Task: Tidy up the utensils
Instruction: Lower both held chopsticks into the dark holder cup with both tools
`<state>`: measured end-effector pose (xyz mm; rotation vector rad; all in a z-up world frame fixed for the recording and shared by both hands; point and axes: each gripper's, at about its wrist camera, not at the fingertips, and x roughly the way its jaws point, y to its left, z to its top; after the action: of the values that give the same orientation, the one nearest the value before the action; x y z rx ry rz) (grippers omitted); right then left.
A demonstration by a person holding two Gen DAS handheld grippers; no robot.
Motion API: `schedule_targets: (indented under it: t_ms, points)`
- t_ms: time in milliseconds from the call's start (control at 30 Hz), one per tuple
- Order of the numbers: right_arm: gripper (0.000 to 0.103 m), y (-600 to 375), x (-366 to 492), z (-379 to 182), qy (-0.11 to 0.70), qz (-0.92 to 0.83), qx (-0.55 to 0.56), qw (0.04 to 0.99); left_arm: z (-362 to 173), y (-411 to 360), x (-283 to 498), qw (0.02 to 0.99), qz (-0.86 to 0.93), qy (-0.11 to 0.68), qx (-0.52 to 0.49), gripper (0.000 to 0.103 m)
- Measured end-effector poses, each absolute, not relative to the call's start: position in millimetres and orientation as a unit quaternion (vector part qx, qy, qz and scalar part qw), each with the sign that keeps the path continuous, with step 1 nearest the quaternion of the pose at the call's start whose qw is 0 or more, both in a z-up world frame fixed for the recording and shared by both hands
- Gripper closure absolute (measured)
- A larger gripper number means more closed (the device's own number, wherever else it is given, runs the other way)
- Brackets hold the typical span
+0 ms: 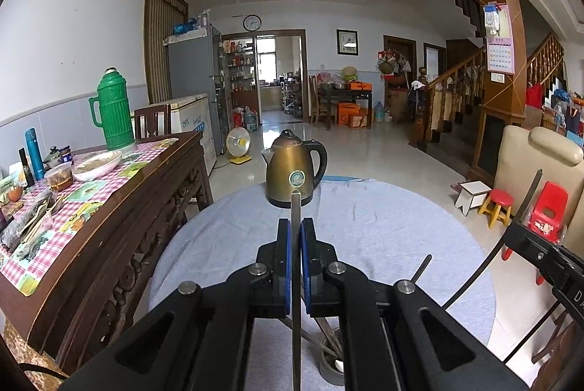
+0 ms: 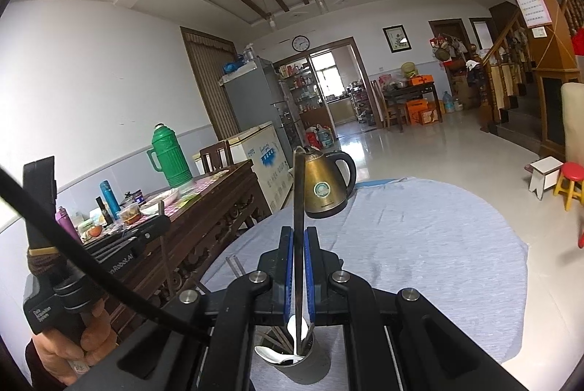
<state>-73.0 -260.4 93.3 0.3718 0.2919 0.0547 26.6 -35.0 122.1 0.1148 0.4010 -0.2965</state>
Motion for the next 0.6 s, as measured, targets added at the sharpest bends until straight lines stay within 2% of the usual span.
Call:
schedule_targets:
  t_ms: [600]
  points:
    - [0.096, -256.9, -63.8, 94.5, 0.146, 0.034, 0.185, 0.971, 122.1, -44.0, 33.6, 0.966, -0.152, 0.199, 0.060, 0.098]
